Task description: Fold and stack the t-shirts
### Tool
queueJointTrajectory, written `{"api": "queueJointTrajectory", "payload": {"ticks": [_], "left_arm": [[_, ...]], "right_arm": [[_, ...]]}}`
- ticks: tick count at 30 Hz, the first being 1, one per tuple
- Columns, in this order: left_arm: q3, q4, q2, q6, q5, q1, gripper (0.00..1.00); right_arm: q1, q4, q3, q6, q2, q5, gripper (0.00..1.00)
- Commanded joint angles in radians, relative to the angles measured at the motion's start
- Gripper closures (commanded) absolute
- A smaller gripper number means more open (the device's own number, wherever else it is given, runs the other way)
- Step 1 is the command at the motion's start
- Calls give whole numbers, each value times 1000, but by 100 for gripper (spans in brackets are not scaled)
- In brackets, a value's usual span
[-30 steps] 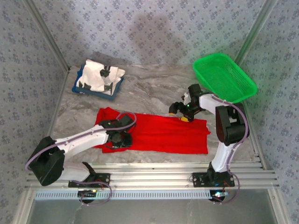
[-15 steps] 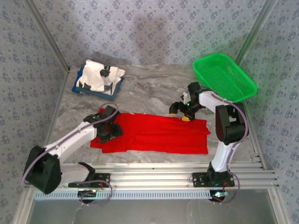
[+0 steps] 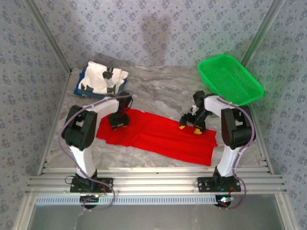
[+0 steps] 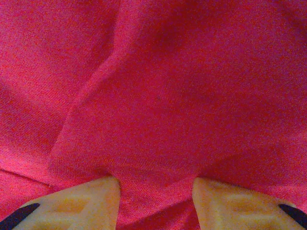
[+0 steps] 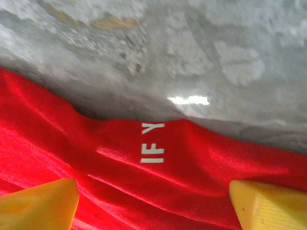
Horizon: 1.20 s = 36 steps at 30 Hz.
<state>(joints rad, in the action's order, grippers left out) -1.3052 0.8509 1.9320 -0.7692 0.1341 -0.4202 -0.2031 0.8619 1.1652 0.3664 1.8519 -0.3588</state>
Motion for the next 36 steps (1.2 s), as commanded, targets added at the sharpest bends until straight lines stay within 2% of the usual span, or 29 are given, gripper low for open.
{"api": "queueJointTrajectory", "payload": {"ticks": [1, 6, 11, 12, 14, 17, 21, 24, 27, 32, 36], "left_arm": [[-176, -31, 177, 137, 24, 24, 55], [-649, 31, 470, 274, -49, 27, 55], [-1201, 170, 801, 330, -160, 38, 55], [-1259, 157, 840, 320, -204, 45, 55], [-1276, 82, 874, 272, -295, 67, 55], [-1396, 22, 964, 217, -409, 82, 54], [-1516, -130, 1066, 100, -540, 86, 51], [-1517, -293, 1105, 0, -611, 83, 50], [-1521, -384, 1130, -53, -624, 77, 48], [-1562, -414, 1132, -121, -707, 82, 38], [-1580, -296, 997, -36, -729, 92, 29]], "right_arm": [[-7, 28, -86, 58, 15, 68, 14], [-11, -8, -153, 142, -33, 45, 13], [-53, -67, -182, 267, -78, 23, 13], [-68, -85, -180, 306, -80, 14, 13], [-97, -136, -181, 378, -77, -14, 13], [-141, -236, -185, 520, -67, -50, 13], [-222, -340, -180, 697, -54, -40, 13], [-298, -379, -179, 811, -52, -8, 13], [-371, -413, -173, 899, -58, 34, 13], [-473, -397, -138, 934, -80, 78, 12], [-487, -272, -122, 851, -164, 112, 12]]}}
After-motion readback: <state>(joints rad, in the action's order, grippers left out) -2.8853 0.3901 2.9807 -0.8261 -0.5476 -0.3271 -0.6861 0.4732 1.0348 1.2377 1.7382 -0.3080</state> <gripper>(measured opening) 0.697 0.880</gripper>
